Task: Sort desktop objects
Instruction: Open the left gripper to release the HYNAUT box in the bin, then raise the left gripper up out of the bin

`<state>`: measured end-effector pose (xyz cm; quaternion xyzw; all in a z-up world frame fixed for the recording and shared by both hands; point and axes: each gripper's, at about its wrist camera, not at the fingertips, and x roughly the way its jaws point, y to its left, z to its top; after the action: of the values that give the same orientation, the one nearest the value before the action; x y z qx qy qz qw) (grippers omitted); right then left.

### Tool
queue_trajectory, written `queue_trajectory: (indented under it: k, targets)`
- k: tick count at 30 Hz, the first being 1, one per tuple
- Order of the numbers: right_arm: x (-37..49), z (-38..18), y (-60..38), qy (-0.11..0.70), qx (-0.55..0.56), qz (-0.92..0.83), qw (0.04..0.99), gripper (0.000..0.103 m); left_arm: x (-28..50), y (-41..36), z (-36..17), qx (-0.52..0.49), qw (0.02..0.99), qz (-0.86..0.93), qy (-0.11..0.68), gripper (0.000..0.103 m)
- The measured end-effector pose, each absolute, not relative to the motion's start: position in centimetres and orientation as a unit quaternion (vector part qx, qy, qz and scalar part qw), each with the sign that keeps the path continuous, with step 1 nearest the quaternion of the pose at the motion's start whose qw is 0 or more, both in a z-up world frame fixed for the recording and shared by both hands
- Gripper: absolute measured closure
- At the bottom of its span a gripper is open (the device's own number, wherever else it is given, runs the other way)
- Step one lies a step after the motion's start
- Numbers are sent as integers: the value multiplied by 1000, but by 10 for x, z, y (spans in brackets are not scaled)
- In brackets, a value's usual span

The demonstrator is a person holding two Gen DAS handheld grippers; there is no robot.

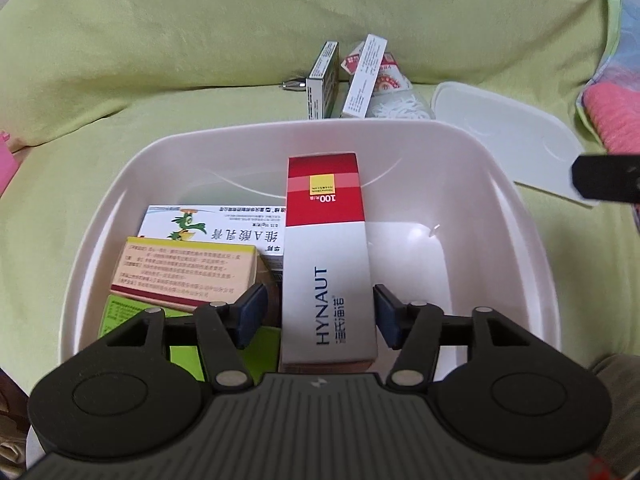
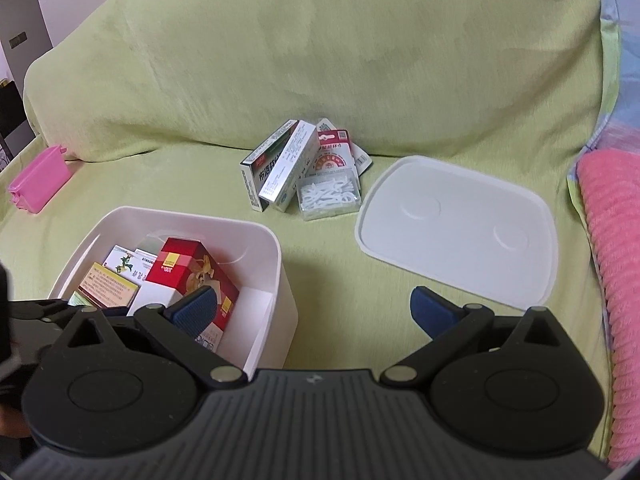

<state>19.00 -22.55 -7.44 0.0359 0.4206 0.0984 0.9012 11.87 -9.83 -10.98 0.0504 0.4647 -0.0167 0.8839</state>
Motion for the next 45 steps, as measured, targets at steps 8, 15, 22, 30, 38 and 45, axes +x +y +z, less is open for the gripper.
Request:
queue_trajectory:
  k: [8,15,22,30,38,45]
  targets:
    - [185,-81,-233,425,53,91,899,1,63,-90,-76,68,876,-80,471,44]
    - [180,-84,-227,428,45,99,897,1,69,-89,-91,37,858,-96,503,51]
    - [179,-85,-228,429,47,98,897,1,81,-92,-101,26,853,-101,512,51]
    - [178,-85,-227,431,45,98,896,1,99,-94,-117,25,854,-88,513,52]
    - [178,-84,-225,431,44,97,896,1,98,-86,-115,18,855,-74,514,52]
    - [178,-83,-222,430,41,101,896,1,90,-89,-104,40,863,-69,498,50]
